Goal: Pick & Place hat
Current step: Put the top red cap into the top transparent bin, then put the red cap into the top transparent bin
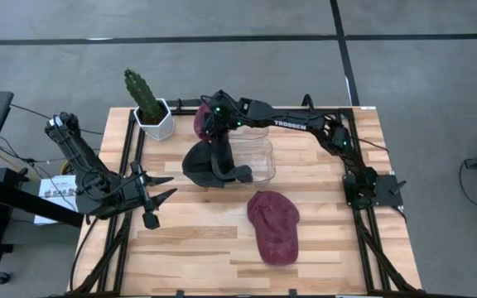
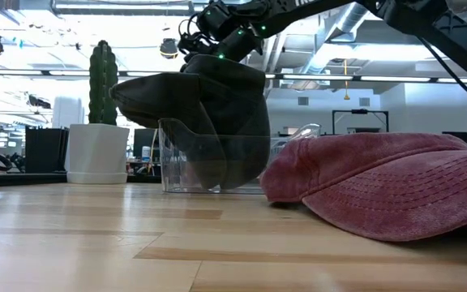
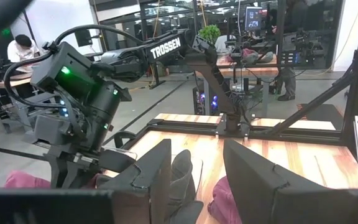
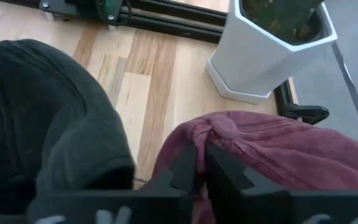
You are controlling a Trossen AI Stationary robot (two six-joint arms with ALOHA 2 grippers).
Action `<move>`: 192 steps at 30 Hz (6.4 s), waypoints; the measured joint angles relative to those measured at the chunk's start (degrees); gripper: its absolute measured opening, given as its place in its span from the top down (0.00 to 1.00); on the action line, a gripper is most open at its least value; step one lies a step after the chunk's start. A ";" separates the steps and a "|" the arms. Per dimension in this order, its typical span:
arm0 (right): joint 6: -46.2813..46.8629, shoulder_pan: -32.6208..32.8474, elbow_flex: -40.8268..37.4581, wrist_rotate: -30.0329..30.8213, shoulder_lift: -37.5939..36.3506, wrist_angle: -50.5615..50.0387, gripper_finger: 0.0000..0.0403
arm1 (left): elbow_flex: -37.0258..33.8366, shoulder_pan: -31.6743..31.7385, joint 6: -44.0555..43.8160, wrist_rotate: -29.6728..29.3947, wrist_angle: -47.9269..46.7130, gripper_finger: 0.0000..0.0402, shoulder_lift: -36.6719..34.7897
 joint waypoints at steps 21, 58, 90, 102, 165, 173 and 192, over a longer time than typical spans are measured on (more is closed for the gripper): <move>-0.32 0.71 10.90 0.36 -0.11 -15.13 0.57 | 0.00 -0.02 -0.02 0.00 -0.02 0.64 0.00; 18.25 14.08 13.60 11.15 -20.92 -56.24 0.70 | -8.39 6.58 -8.64 16.88 22.69 0.64 16.63; 81.34 73.74 -75.80 60.31 -47.11 6.94 0.71 | -8.04 14.34 -10.24 39.45 36.65 0.64 24.41; 80.63 73.33 -76.24 57.22 -32.87 20.18 0.71 | -7.32 14.32 -7.23 42.23 36.72 0.64 24.39; 67.31 74.33 -55.82 45.26 -19.43 2.47 0.71 | -7.32 14.27 -7.26 46.36 36.26 0.64 24.39; 70.71 72.80 -55.82 45.58 -19.43 -0.80 0.71 | -7.32 14.27 -7.26 46.36 36.24 0.64 24.39; 65.82 72.82 -53.10 50.31 -19.43 -4.06 0.71 | -7.32 14.25 -7.50 46.36 35.98 0.64 24.39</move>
